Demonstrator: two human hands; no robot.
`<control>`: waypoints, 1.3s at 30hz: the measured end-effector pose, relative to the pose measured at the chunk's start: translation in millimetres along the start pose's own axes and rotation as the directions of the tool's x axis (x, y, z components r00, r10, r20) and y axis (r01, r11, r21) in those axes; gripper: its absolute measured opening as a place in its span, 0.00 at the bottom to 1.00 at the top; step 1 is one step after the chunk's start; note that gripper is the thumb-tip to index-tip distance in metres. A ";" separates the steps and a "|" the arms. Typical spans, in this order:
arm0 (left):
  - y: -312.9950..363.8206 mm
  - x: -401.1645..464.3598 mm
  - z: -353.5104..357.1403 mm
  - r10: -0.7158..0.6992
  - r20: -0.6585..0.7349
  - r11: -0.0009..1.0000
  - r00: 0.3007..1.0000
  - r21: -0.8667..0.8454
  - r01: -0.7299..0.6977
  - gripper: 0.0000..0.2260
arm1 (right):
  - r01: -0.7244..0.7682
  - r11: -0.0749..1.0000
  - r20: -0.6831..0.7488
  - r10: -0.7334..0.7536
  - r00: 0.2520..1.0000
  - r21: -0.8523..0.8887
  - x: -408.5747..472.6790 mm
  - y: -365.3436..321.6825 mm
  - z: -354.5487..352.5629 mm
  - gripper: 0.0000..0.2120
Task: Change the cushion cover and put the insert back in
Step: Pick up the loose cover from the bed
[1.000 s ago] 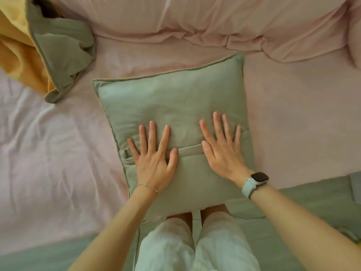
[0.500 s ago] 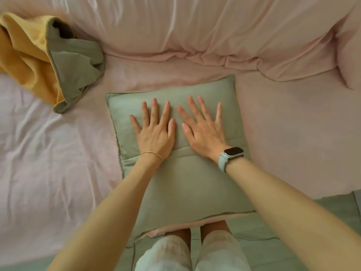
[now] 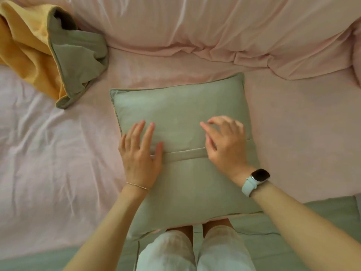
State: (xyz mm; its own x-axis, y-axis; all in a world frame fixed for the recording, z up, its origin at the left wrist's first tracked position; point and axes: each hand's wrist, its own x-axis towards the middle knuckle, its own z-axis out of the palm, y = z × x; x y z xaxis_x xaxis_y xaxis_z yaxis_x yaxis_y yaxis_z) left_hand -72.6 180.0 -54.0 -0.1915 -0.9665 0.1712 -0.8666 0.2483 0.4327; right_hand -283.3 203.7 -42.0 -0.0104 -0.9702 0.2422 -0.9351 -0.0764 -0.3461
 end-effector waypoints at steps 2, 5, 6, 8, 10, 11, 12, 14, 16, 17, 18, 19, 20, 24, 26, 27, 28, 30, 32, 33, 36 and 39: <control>22.2 -5.6 7.5 0.203 -0.032 0.978 0.979 -0.051 -0.204 0.11 | 0.182 0.983 0.119 -0.178 0.977 -0.022 -12.5 -15.9 0.5 0.19; 25.3 -20.0 18.7 0.147 0.036 0.989 0.988 0.008 -0.148 0.10 | 0.137 0.978 0.429 -0.058 0.901 -0.155 -24.0 -18.8 13.7 0.23; 19.3 -23.6 21.8 0.096 0.076 0.994 0.992 0.044 -0.100 0.11 | 0.103 0.977 0.493 0.002 0.870 -0.185 -20.4 -19.9 20.3 0.25; 6.5 -24.4 27.3 0.043 0.160 0.995 0.986 0.087 -0.058 0.14 | 0.090 0.967 0.612 0.077 0.787 -0.238 -6.8 -25.9 32.6 0.26; 0.7 -18.7 28.8 0.031 0.209 0.994 0.977 0.092 -0.052 0.15 | 0.103 0.965 0.664 0.086 0.743 -0.240 3.9 -30.5 39.0 0.22; 0.7 -16.6 27.8 0.030 0.216 0.994 0.976 0.093 -0.051 0.15 | 0.105 0.971 0.621 0.052 0.782 -0.214 5.9 -30.2 37.4 0.21; 1.9 -15.6 27.1 0.034 0.210 0.994 0.977 0.091 -0.054 0.15 | 0.097 0.979 0.573 0.026 0.819 -0.182 7.5 -29.5 30.9 0.21; 5.1 -19.6 24.9 0.052 0.172 0.995 0.984 0.079 -0.067 0.15 | 0.055 0.991 0.382 -0.005 0.924 -0.121 4.7 -24.9 13.4 0.20; 8.2 -26.7 23.6 0.068 0.123 0.994 0.990 0.078 -0.078 0.15 | -0.004 0.991 0.254 0.039 0.967 -0.137 -1.0 -18.2 10.0 0.19; 9.9 -28.6 24.1 0.070 0.108 0.994 0.992 0.077 -0.078 0.15 | 0.002 0.978 0.296 0.060 0.953 -0.208 -1.6 -18.5 12.1 0.20; 11.3 -29.4 25.0 0.074 0.100 0.993 0.992 0.080 -0.082 0.15 | 0.037 0.957 0.378 0.077 0.923 -0.287 -1.3 -19.6 16.2 0.22; 12.2 -29.7 25.9 0.084 0.100 0.992 0.991 0.086 -0.093 0.14 | 0.069 0.942 0.514 0.117 0.850 -0.329 0.0 -21.5 19.4 0.22; 11.7 -28.5 26.4 0.104 0.107 0.989 0.989 0.094 -0.114 0.14 | 0.082 0.941 0.612 0.146 0.777 -0.329 3.0 -22.2 24.1 0.20; 4.9 -16.8 26.0 0.262 0.267 0.940 0.928 0.147 -0.308 0.18 | 0.128 0.965 0.598 0.036 0.801 -0.228 1.9 -13.4 23.7 0.21; 1.4 -17.5 23.5 0.195 0.355 0.947 0.914 0.176 -0.270 0.21 | 0.126 0.982 0.452 -0.050 0.891 -0.139 -17.1 -0.2 16.6 0.22; 1.5 -20.3 22.1 0.116 0.380 0.963 0.918 0.184 -0.197 0.22 | 0.106 0.989 0.418 -0.055 0.907 -0.101 -28.8 7.7 12.0 0.22; 1.1 -23.7 21.0 0.037 0.390 0.975 0.920 0.187 -0.119 0.23 | 0.039 0.995 0.413 0.001 0.911 -0.089 -38.2 15.3 7.4 0.24; 0.2 -33.1 19.9 -0.100 0.395 0.984 0.913 0.174 0.032 0.24 | -0.236 0.966 0.439 0.256 0.861 -0.100 -52.0 28.6 -0.7 0.30; 1.0 -40.9 19.1 -0.182 0.390 0.978 0.903 0.167 0.125 0.24 | -0.455 0.885 0.505 0.437 0.745 -0.095 -62.7 34.6 -0.3 0.30; 2.4 -41.7 19.5 -0.192 0.390 0.977 0.901 0.158 0.140 0.25 | -0.493 0.867 0.533 0.450 0.717 -0.068 -65.8 36.0 1.1 0.29; 3.7 -44.9 15.0 -0.241 0.404 0.969 0.882 0.154 0.194 0.28 | -0.510 0.859 0.518 0.461 0.721 -0.054 -72.3 34.5 1.9 0.28; -11.2 -48.6 4.7 -0.393 0.440 0.920 0.808 0.174 0.352 0.35 | -0.689 0.723 0.533 0.600 0.596 -0.043 -75.5 34.1 -1.3 0.24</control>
State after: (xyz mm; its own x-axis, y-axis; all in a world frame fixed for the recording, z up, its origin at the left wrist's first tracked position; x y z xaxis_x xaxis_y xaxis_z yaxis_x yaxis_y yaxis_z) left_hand -55.7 224.0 -71.3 -0.0168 -0.9070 -0.4208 -0.9445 -0.1237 0.3042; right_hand -314.9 274.7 -70.9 -0.3780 -0.7472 -0.5467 -0.6846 0.6231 -0.3783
